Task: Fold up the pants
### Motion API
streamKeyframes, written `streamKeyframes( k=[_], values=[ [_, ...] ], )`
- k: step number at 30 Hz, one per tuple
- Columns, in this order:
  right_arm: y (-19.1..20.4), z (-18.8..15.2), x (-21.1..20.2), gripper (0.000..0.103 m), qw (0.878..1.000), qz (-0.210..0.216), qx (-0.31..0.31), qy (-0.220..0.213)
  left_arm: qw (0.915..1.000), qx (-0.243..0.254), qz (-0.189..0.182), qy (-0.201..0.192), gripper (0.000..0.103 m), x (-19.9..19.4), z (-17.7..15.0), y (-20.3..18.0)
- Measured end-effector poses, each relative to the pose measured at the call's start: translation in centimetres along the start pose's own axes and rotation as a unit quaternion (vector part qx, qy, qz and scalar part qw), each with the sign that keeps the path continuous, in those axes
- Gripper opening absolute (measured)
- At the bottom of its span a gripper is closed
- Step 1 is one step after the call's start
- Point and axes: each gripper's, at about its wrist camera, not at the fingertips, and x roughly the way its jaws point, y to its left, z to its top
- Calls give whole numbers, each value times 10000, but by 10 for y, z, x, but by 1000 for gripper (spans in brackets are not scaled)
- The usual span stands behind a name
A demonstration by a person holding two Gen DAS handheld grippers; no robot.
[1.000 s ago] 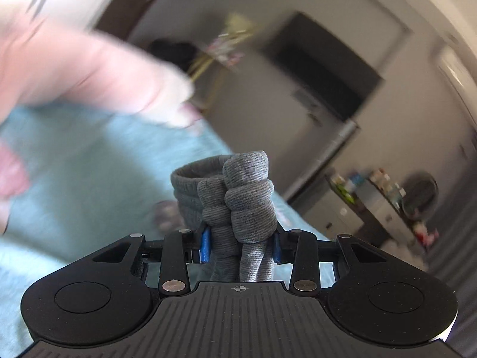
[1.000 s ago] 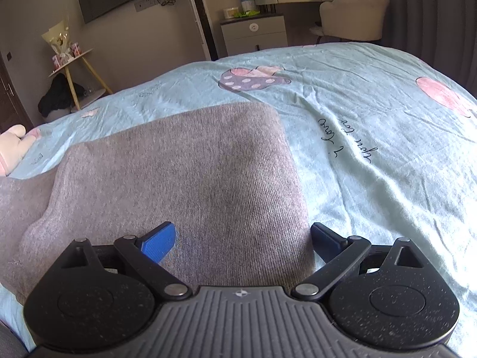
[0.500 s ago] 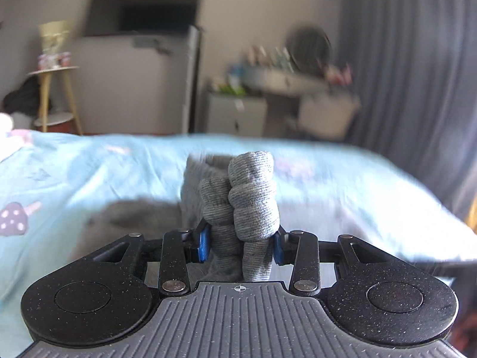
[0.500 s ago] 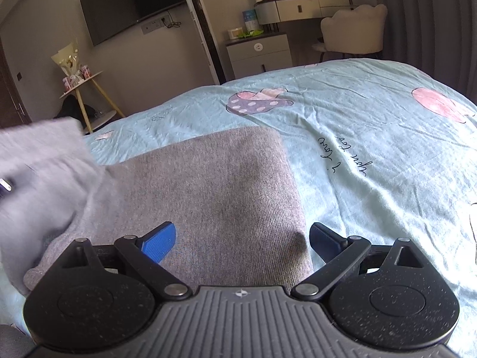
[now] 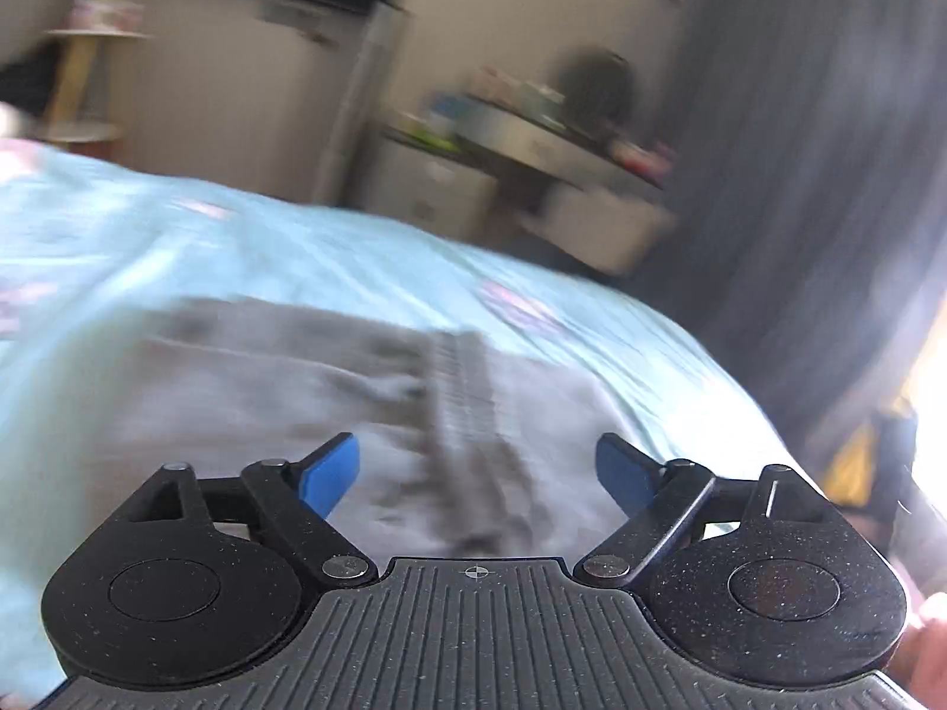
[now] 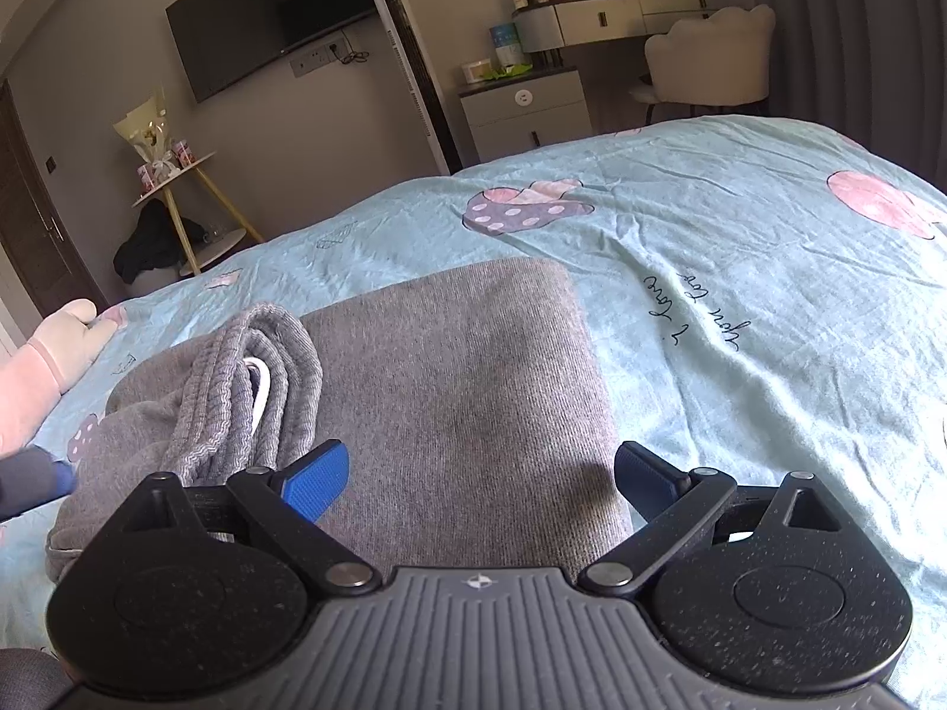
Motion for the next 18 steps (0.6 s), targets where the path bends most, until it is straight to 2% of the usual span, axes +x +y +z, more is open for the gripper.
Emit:
streamKeyframes(
  k=[3,5,6,8,11,13,16,18],
  values=[
    [5,4,-6,97,9994,324,-40,-109,9923,-153,1226,21,94,-5,2,24],
    [12,11,-5,97,9970,775,-16,-34,9831,-432,1769,172,93,0,3,45],
    [16,14,-2,97,9957,923,-4,72,9792,-767,1853,305,93,2,2,57],
    [27,19,7,97,9920,1223,-39,317,9744,-1277,1788,470,93,5,1,76],
    [40,26,27,97,9816,1715,50,837,9710,-1462,1736,754,93,15,-3,83],
    [44,29,47,97,9716,1992,381,1220,9689,-1496,1818,766,93,17,-5,83],
    [40,31,72,97,9670,1888,846,1487,9663,-1686,1812,705,93,8,-10,86],
    [30,28,90,97,9554,1969,1321,1761,9653,-1806,1760,686,93,9,-12,90]
  ],
)
